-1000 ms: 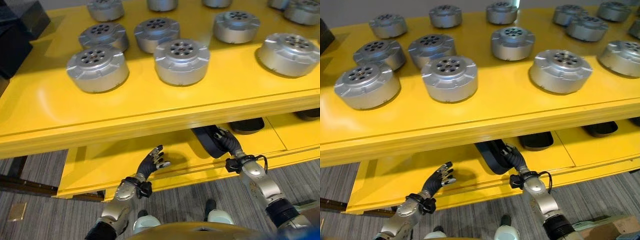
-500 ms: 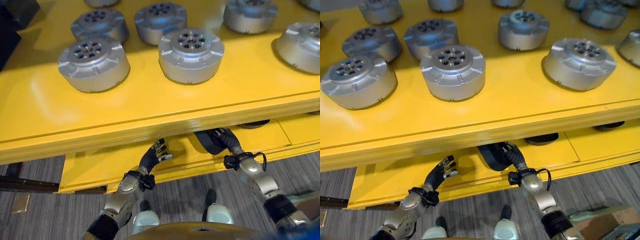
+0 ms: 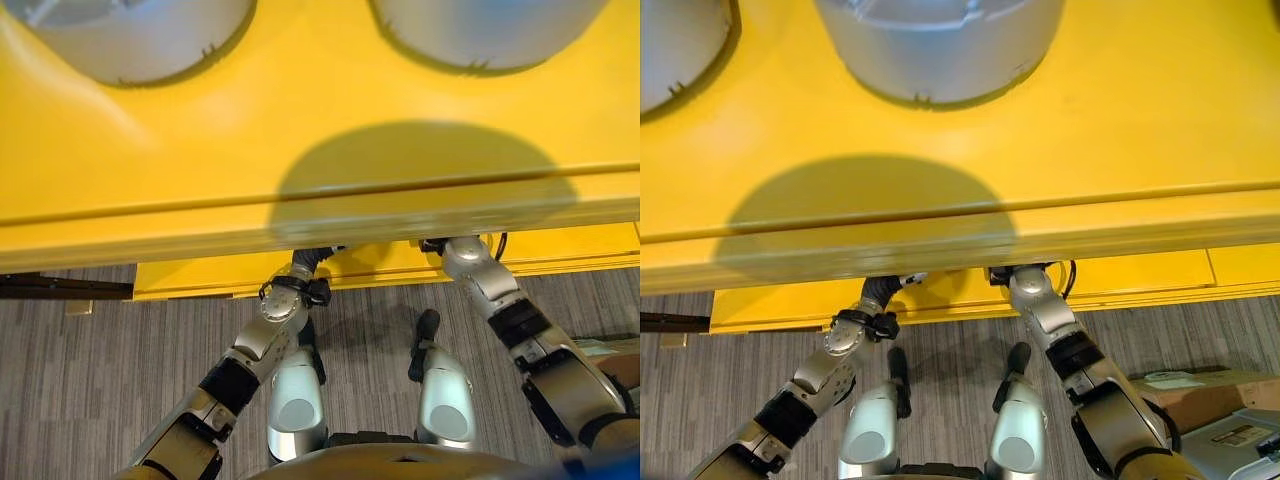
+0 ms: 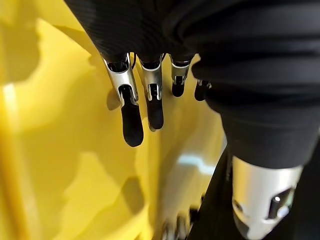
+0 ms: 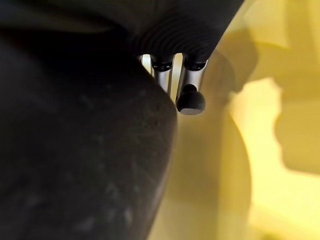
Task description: Move parts from the plastic box to the shelf.
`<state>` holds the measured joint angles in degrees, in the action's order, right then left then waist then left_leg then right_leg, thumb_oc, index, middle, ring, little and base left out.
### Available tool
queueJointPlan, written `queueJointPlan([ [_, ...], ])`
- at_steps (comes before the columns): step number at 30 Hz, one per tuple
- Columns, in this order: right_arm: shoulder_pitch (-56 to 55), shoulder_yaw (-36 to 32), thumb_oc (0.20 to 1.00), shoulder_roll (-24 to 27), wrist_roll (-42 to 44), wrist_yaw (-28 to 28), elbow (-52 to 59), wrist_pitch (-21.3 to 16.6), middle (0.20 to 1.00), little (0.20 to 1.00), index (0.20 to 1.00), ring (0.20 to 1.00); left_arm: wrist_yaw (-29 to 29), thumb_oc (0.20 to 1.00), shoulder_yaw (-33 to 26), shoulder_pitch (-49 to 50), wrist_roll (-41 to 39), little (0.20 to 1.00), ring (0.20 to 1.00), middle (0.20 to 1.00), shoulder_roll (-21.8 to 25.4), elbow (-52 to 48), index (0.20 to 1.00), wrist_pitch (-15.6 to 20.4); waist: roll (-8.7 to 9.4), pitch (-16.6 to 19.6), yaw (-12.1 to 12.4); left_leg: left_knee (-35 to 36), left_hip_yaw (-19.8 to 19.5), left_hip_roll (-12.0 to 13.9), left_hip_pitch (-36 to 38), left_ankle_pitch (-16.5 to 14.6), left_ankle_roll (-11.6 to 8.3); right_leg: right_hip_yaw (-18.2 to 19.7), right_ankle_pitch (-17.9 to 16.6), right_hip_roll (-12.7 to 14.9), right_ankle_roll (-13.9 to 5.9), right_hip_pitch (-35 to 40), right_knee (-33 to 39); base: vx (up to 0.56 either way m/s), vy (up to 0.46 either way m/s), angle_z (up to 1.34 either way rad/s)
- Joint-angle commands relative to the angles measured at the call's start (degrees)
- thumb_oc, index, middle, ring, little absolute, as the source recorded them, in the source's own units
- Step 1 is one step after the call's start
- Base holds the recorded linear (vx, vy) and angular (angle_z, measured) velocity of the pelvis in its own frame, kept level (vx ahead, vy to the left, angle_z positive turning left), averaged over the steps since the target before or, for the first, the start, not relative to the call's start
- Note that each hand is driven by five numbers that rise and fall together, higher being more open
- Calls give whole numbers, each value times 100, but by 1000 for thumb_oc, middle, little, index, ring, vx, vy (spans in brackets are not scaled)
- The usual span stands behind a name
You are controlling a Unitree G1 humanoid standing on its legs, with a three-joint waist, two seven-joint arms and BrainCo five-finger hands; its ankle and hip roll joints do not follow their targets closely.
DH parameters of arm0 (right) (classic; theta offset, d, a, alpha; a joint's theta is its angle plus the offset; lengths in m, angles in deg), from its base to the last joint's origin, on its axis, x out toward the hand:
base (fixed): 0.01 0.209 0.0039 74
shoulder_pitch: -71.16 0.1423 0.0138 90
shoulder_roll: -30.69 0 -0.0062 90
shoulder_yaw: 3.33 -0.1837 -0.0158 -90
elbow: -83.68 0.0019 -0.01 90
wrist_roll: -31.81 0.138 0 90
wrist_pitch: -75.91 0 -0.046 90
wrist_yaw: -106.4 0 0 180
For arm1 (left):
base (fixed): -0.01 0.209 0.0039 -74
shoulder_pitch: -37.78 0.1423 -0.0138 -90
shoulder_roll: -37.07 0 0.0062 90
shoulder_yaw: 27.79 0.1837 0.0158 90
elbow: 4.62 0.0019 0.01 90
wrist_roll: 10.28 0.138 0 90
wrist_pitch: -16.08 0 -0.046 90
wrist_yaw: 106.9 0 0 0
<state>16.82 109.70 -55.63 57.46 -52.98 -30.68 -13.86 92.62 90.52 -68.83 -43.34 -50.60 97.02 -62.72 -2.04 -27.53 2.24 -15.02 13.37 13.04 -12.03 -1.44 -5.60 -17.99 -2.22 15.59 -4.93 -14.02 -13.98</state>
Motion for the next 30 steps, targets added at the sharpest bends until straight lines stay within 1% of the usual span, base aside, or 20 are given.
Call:
queueJointPlan([
  [1,211,-208,200,-117,155,271,-136,-291,200,200,200,200,914,1000,-265,148,331,1000,1000,1000,-34,-841,1000,902,-1,-38,186,-342,171,-275,-196,-139,257,-18,1147,-93,132,172,-1300,-69,-46,10],
  [2,225,-214,200,-116,163,295,-159,-303,200,200,200,200,996,1000,-288,139,368,1000,1000,1000,-39,-876,1000,957,3,-51,197,-375,163,-271,-221,-149,257,-24,1161,-82,136,149,-1343,-65,-54,18],
  [3,251,-244,200,-117,189,365,-217,-325,200,200,200,200,1245,1000,-383,122,522,1000,1000,1000,-46,-983,1000,1172,14,-82,228,-462,148,-261,-282,-184,257,-44,1206,-56,150,105,-1439,-65,-76,15],
  [4,306,-287,200,-135,231,454,-286,-369,200,200,200,200,1572,1000,-554,77,821,1000,1000,1000,-51,-1210,1000,1471,38,-130,290,-599,123,-238,-392,-233,274,-79,1264,-11,169,7,-1614,-62,-76,12],
  [5,312,-292,200,-138,231,465,-293,-374,200,200,200,200,1588,1000,-573,72,848,1000,1000,1000,-49,-1243,1000,1503,41,-134,297,-619,116,-235,-411,-240,275,-82,1271,-5,171,-10,-1637,-60,-81,7],
  [6,346,-329,200,-135,245,480,-342,-405,200,200,200,200,1672,1000,-661,45,1024,1000,1000,1000,-37,-1389,1000,1613,55,-160,329,-701,101,-221,-472,-268,282,-100,1305,21,177,-69,-1752,-45,-74,13],
  [7,415,-375,200,-122,312,514,-423,-423,200,200,200,200,1964,1000,-742,-15,1364,1000,1000,1000,-39,-1606,1000,1827,75,-200,371,-852,71,-195,-569,-327,298,-124,1370,60,203,-160,-1945,-45,-74,16],
  [9,444,-403,200,-112,343,520,-454,-429,200,200,200,200,2093,1000,-777,-45,1494,1000,1000,1000,-27,-1693,1000,1957,82,-221,384,-929,59,-189,-614,-361,312,-128,1400,82,213,-209,-2043,-25,-40,18],
  [10,472,-429,200,-112,385,548,-476,-431,200,200,200,200,2305,1000,-829,-102,1767,1000,1000,1000,-5,-1806,1000,2192,96,-224,400,-1031,40,-186,-688,-416,337,-134,1455,117,226,-301,-2199,-14,-27,17],
  [14,513,-483,200,-145,433,573,-566,-453,200,200,200,200,2597,1000,-1027,-203,2270,1000,1000,1000,73,-2204,1000,2576,117,-225,457,-1298,-49,-239,-877,-568,407,-105,1630,156,279,-506,-2606,-6,-19,7],
  [16,519,-488,200,-158,420,549,-587,-458,200,200,200,200,2681,1000,-1070,-238,2419,1000,1000,1000,98,-2226,1000,2639,132,-225,462,-1412,-72,-253,-942,-629,431,-94,1692,169,299,-575,-2751,-3,3,2],
  [20,490,-515,200,-156,359,490,-576,-405,200,200,200,200,2356,1000,-1161,-279,2430,1000,1000,1000,154,-2342,1000,2820,139,-226,458,-1718,-137,-308,-1103,-807,511,-26,1861,191,363,-799,-3167,-2,2,1],
  [24,503,-531,200,-172,378,460,-634,-386,200,200,200,200,2304,1000,-1134,-333,2324,1000,1000,1000,163,-2268,1000,2784,125,-226,427,-1775,-135,-286,-1139,-832,522,20,1914,200,377,-893,-3311,-25,2,1],
  [27,572,-584,200,-142,403,428,-716,-360,200,200,200,200,1901,1000,-1079,-393,2169,1000,1000,1000,143,-2187,1000,2722,134,-226,385,-1875,-86,-168,-1216,-828,487,27,1929,216,398,-979,-3374,-59,-42,3],
  [28,574,-585,200,-140,404,428,-716,-359,200,200,200,200,1894,1000,-1081,-395,2163,1000,1000,1000,143,-2187,1000,2722,132,-226,386,-1880,-87,-166,-1221,-829,486,27,1930,215,398,-982,-3376,-101,-51,1],
  [29,654,-630,200,-93,487,370,-776,-275,200,200,200,200,1711,1000,-1026,-432,2055,1000,1000,1000,147,-2142,1000,2752,141,-226,325,-2015,11,-19,-1262,-862,452,38,1917,252,407,-1062,-3415,-72,-27,1],
  [30,673,-643,200,-81,492,351,-788,-257,200,200,200,200,1673,1000,-1018,-439,2037,1000,1000,1000,141,-2130,1000,2762,141,-226,313,-2038,33,8,-1269,-869,446,41,1922,255,411,-1078,-3428,-106,-26,4],
])
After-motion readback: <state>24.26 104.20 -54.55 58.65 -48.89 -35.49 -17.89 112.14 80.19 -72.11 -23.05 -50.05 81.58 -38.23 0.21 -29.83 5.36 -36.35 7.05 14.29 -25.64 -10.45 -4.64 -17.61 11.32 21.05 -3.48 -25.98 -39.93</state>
